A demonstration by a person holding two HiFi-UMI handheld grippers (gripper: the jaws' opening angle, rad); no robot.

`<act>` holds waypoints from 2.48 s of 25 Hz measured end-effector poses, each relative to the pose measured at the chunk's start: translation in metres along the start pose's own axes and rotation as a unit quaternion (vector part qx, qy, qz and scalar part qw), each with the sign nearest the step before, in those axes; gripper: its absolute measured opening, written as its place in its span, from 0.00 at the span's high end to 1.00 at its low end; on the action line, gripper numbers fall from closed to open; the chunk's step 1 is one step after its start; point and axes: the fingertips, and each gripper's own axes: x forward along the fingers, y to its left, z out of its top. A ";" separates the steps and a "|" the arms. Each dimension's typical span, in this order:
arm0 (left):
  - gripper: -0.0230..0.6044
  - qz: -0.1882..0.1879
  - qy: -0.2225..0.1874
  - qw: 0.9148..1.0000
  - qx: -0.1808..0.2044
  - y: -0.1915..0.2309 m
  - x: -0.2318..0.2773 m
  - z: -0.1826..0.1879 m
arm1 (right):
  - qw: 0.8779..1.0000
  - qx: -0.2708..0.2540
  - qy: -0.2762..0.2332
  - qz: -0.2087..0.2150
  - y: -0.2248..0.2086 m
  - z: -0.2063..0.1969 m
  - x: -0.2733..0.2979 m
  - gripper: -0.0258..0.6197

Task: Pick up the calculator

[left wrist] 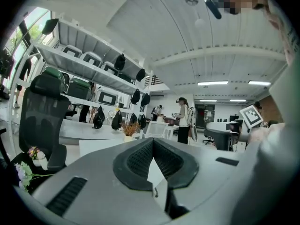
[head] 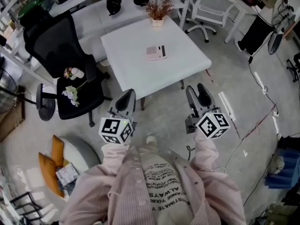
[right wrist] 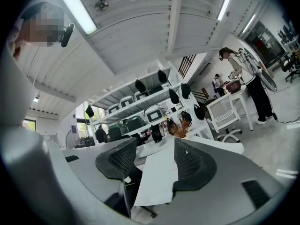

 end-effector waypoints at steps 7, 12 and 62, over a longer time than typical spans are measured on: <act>0.96 -0.011 0.004 1.000 -0.009 0.023 0.028 0.000 | 1.000 0.011 0.009 -0.004 -0.005 -0.004 0.034 0.62; 0.96 -0.008 0.008 1.000 -0.018 0.036 0.041 -0.002 | 1.000 0.015 0.020 0.002 -0.008 -0.009 0.052 0.62; 0.96 0.132 0.192 0.962 -0.146 0.176 0.333 -0.163 | 0.934 0.132 0.328 0.045 -0.217 -0.190 0.384 0.62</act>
